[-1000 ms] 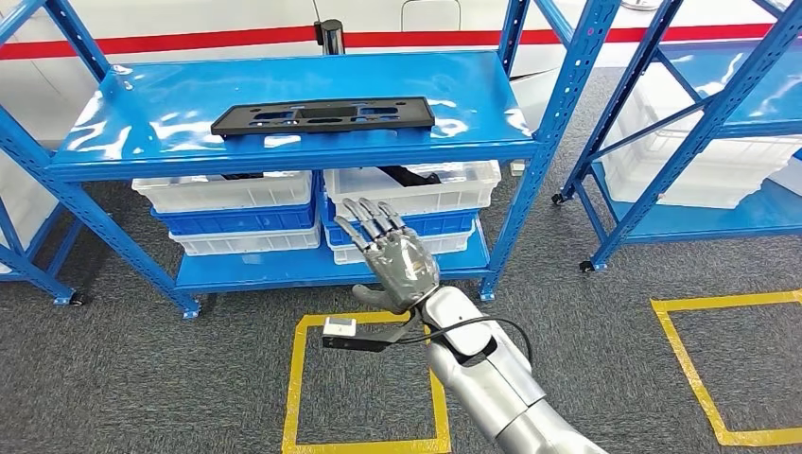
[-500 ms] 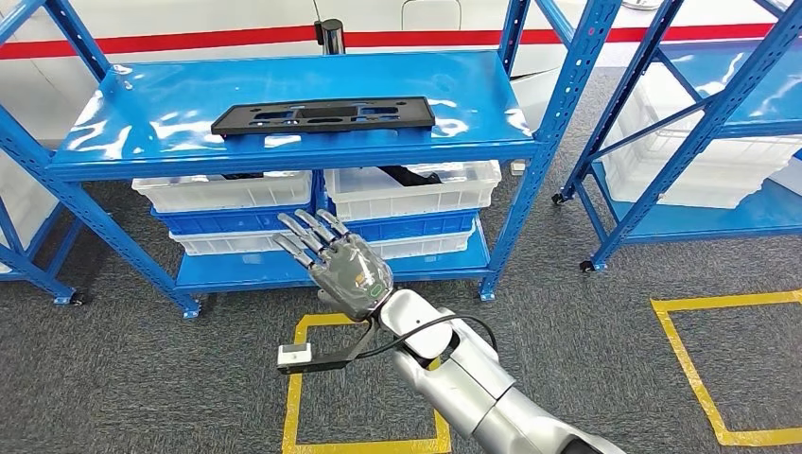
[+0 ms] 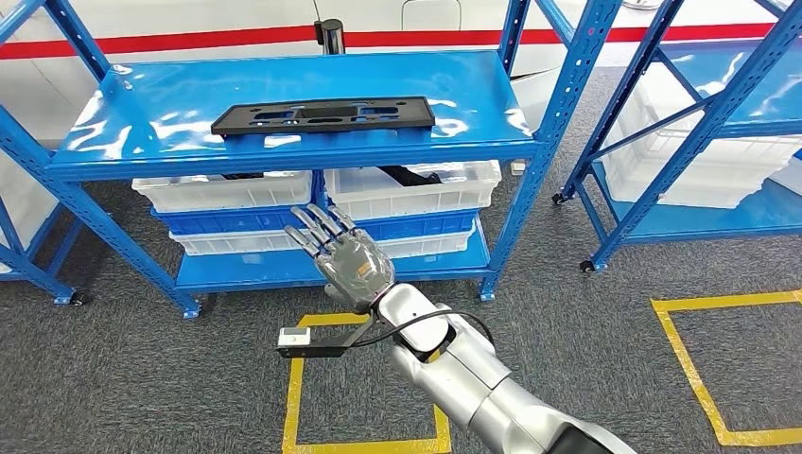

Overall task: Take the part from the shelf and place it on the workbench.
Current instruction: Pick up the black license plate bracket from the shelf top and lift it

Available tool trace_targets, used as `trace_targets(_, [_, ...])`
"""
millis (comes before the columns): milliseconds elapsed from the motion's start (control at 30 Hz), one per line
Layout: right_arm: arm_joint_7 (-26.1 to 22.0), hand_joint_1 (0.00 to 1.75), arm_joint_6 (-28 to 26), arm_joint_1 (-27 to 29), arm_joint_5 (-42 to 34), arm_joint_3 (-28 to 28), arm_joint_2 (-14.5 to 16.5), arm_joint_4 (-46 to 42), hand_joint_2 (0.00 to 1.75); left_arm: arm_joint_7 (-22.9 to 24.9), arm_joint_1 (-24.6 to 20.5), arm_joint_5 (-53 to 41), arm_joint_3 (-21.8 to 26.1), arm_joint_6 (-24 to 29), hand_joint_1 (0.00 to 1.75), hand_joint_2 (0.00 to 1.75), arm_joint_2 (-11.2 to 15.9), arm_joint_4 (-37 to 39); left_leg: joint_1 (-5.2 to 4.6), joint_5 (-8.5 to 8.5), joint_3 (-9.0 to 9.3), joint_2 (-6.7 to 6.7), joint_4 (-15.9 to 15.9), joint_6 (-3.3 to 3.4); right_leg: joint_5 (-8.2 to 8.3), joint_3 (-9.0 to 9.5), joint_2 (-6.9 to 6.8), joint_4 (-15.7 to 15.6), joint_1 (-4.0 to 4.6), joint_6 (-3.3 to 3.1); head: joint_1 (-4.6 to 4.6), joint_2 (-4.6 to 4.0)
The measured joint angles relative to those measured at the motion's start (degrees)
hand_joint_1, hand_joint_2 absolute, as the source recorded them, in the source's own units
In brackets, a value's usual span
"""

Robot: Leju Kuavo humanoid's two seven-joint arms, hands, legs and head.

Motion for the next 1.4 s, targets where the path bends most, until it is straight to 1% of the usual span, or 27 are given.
trace_targets(433, [0.3,0.0,0.5,-1.1,-0.9,-0.3,1.3,3.0,1.75,0.3,-0.4,-1.3,0.7,-0.2,0.0,0.0,-0.1,0.0,0.01,0.0,0.0,0.0,0.0,0.0,0.0,-0.02,0.0,0.0,0.0,0.0,0.01,0.0])
trace_targets(767, [-0.7,0.0,-0.5,-1.7,-2.1,-0.6,1.4,4.7,1.75,0.3,-0.5,-2.1,1.0,-0.2,0.0,0.0,-0.1,0.0,0.01,0.0,0.0,0.0,0.0,0.0,0.0,-0.01,0.0,0.0,0.0,0.0,0.01,0.0])
trace_targets(967, [-0.2,0.0,-1.3,-1.7,-1.6,-0.9,1.4,5.0,1.75,0.3,-0.5,-2.6,1.2,-0.2,0.0,0.0,-0.1,0.0,0.01,0.0,0.0,0.0,0.0,-0.01,0.0,-0.02,0.0,0.0,0.0,0.0,0.01,0.0])
trace_targets(1400, [0.2,0.0,-1.2,-1.6,-1.1,-1.3,1.4,5.0,1.75,0.3,-0.5,-3.1,2.2,-0.2,0.0,0.0,-0.2,0.0,0.01,0.0,0.0,0.0,0.0,-0.01,0.0,-0.02,0.0,0.0,-0.01,0.0,0.01,0.0])
